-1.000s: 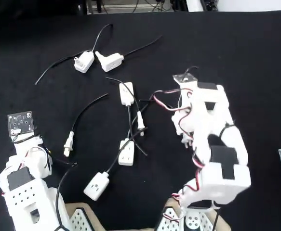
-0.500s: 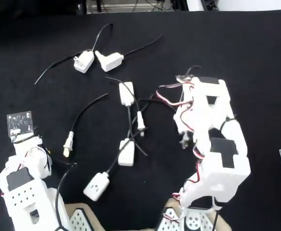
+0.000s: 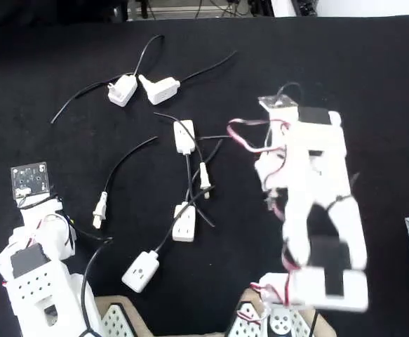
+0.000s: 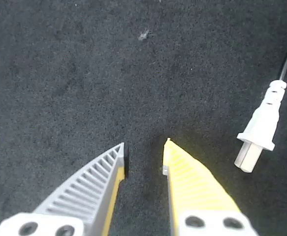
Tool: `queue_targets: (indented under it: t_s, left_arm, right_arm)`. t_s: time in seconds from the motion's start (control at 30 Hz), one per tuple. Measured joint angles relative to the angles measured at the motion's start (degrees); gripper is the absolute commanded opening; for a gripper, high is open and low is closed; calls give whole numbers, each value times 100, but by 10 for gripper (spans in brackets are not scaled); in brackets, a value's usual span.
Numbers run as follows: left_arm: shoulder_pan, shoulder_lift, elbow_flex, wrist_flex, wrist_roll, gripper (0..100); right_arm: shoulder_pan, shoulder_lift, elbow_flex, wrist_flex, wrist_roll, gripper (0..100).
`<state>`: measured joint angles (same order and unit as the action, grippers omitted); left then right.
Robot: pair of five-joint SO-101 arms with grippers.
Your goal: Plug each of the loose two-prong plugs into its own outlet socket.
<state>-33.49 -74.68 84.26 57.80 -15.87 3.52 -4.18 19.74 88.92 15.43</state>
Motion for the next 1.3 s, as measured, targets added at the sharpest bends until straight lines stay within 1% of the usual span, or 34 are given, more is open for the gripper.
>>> queue_targets:
  t_s: [0.3,0.4,0.53,0.6,0.7,0.8,0.93,1.07,1.3]
  left_arm:
    - [18,0,0,0,0,136]
    - [167,0,0,0,0,137]
    - [325,0,-88,0,0,137]
    - [378,0,-281,0,79,137]
    - [527,0,-695,0,501,137]
    - [818,0,-1143,0,967,137]
    - [1433,0,-1565,0,1442,137]
    - [2136,0,-1785,0,1846,138]
    - [3376,-88,-1899,0,2180,137]
  right_arm:
    - [-923,-3288,1319,97,0,11]
    - [-1178,-4273,1521,97,0,11]
    - [-1327,-5178,1591,53,0,12]
    - [-1336,-5424,1600,-35,-149,12]
    - [-1389,-5556,1609,-255,-484,12]
    - [-1793,-5582,1635,-475,-800,12]
    - [-2576,-5609,1758,-835,-1196,12]
    - [-3209,-5609,2040,-1336,-1451,12]
    - [-4220,-5609,2646,-2180,-1618,12]
